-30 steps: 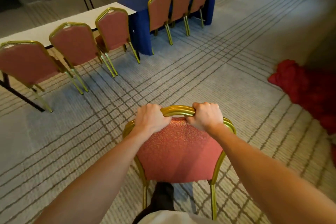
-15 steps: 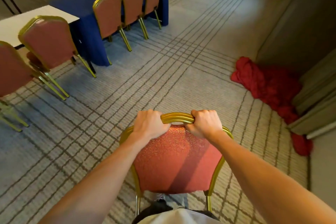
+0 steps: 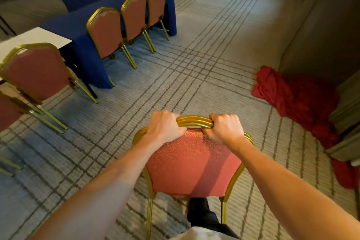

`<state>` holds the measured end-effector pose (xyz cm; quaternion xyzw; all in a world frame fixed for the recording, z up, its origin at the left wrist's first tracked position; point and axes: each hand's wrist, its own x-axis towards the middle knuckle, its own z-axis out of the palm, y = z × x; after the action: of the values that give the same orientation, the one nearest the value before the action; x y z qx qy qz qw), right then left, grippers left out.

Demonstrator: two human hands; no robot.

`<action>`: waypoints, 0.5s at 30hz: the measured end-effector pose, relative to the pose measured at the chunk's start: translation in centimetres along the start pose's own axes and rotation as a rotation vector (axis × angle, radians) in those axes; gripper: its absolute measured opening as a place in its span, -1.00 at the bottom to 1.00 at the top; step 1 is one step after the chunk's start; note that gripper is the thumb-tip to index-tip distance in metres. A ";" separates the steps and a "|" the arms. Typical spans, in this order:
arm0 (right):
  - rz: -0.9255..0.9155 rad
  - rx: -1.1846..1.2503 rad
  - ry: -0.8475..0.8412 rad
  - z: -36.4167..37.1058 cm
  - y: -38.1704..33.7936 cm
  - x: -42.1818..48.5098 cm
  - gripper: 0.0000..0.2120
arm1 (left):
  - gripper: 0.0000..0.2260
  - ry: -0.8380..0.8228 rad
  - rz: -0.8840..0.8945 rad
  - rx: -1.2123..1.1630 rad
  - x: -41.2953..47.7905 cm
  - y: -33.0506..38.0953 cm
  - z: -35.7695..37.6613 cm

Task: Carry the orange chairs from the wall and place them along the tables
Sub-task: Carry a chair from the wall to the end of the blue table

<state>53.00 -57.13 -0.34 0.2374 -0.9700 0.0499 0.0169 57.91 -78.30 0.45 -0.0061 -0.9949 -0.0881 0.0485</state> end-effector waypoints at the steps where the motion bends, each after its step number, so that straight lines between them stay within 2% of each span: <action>1: -0.004 0.009 0.000 0.5 0.8 1.7 -0.65 | -0.69 0.000 -0.010 0.005 1.7 -0.2 0.4; 15: -0.046 0.035 0.009 0.3 13.2 23.9 -0.64 | -0.69 -0.004 -0.049 -0.025 26.4 0.3 2.2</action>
<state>25.73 -56.48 -0.42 0.2596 -0.9632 0.0675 0.0180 31.47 -77.55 0.92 0.0174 -0.9937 -0.1018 0.0443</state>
